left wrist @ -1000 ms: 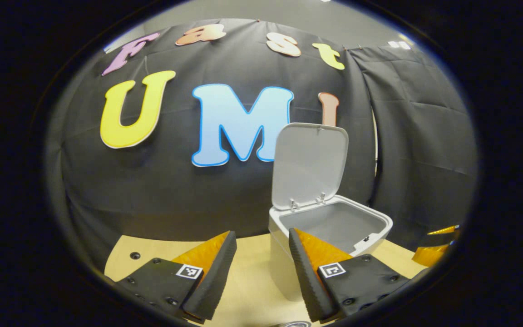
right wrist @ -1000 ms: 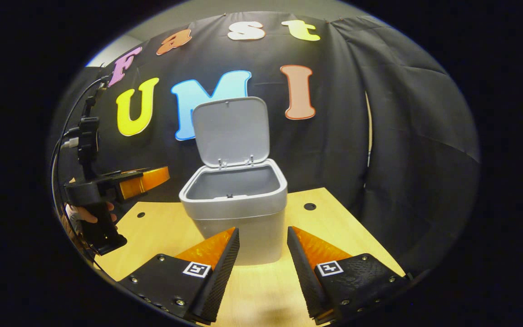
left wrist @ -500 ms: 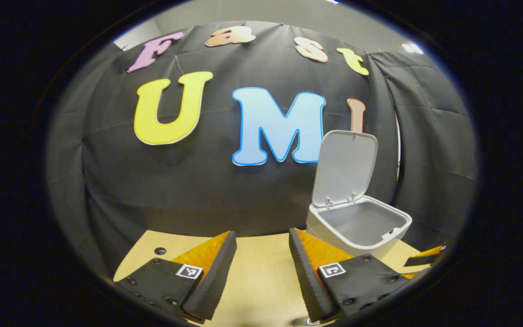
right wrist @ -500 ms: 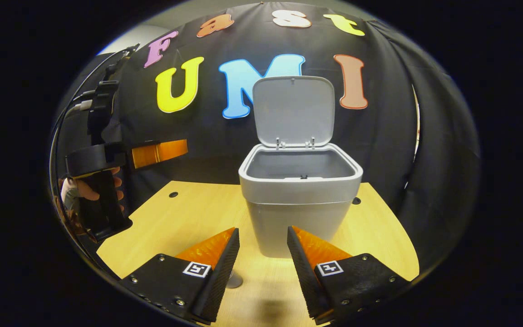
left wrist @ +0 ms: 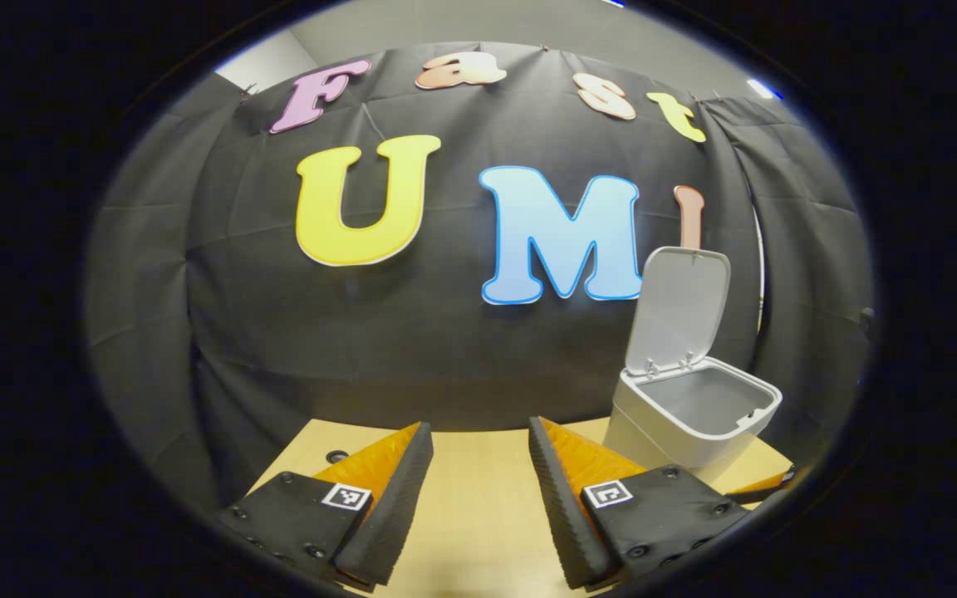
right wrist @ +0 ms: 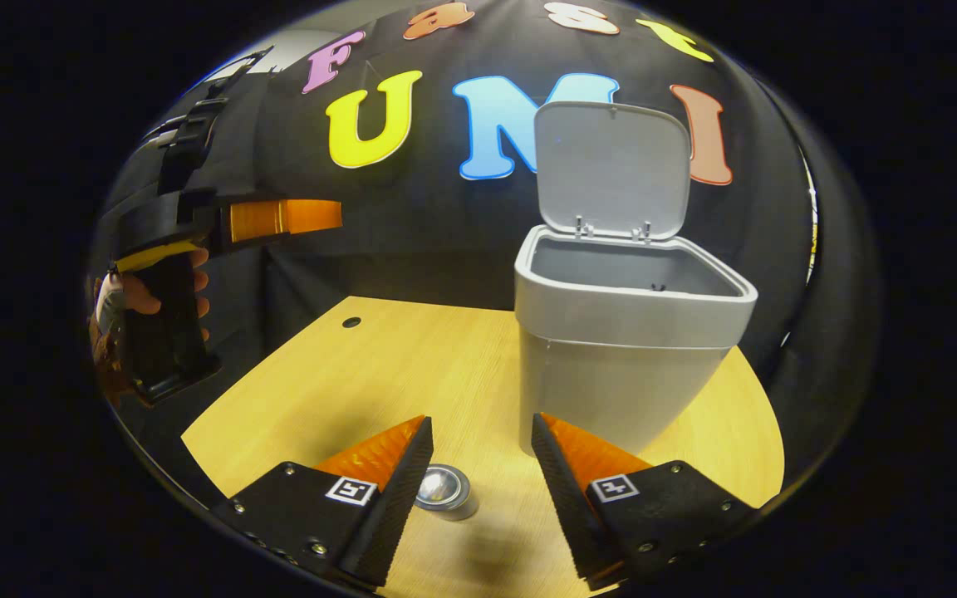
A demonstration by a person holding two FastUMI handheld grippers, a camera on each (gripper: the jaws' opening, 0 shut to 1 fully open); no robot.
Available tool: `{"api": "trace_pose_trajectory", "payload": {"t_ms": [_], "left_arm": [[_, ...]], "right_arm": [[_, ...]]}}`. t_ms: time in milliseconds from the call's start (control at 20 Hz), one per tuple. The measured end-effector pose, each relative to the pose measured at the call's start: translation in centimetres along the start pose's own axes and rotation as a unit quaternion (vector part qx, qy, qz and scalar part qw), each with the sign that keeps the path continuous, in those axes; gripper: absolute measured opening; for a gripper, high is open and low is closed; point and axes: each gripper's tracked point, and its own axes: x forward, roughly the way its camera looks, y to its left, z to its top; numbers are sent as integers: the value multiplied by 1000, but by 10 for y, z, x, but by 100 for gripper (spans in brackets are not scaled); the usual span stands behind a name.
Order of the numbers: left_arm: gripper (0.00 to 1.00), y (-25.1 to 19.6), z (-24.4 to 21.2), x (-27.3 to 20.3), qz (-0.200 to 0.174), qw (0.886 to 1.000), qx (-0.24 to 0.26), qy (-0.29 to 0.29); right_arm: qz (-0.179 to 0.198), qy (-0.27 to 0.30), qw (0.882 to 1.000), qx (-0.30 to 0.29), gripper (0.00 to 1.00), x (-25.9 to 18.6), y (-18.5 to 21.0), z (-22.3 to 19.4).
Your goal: Press the lid of the desktop garbage bin to open it, pick up the crumpled paper on the desktop and throw it into the bin, then pick up the pop can on the desktop and drop it into the bin, and finally close the garbage bin lid.
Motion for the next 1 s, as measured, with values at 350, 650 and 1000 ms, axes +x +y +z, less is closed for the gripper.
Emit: {"api": "trace_pose_trajectory", "payload": {"t_ms": [350, 650, 1000], "left_arm": [[77, 38, 1, -9, 31, 1000, -1, 0], [79, 68, -8, -23, 52, 999, -5, 1], [77, 96, -10, -32, 71, 997, -5, 3]], "right_arm": [[29, 26, 999, -22, 83, 22, 20, -18], [41, 59, 996, -44, 99, 44, 32, -45], [41, 102, 992, -58, 99, 60, 39, -82]]}}
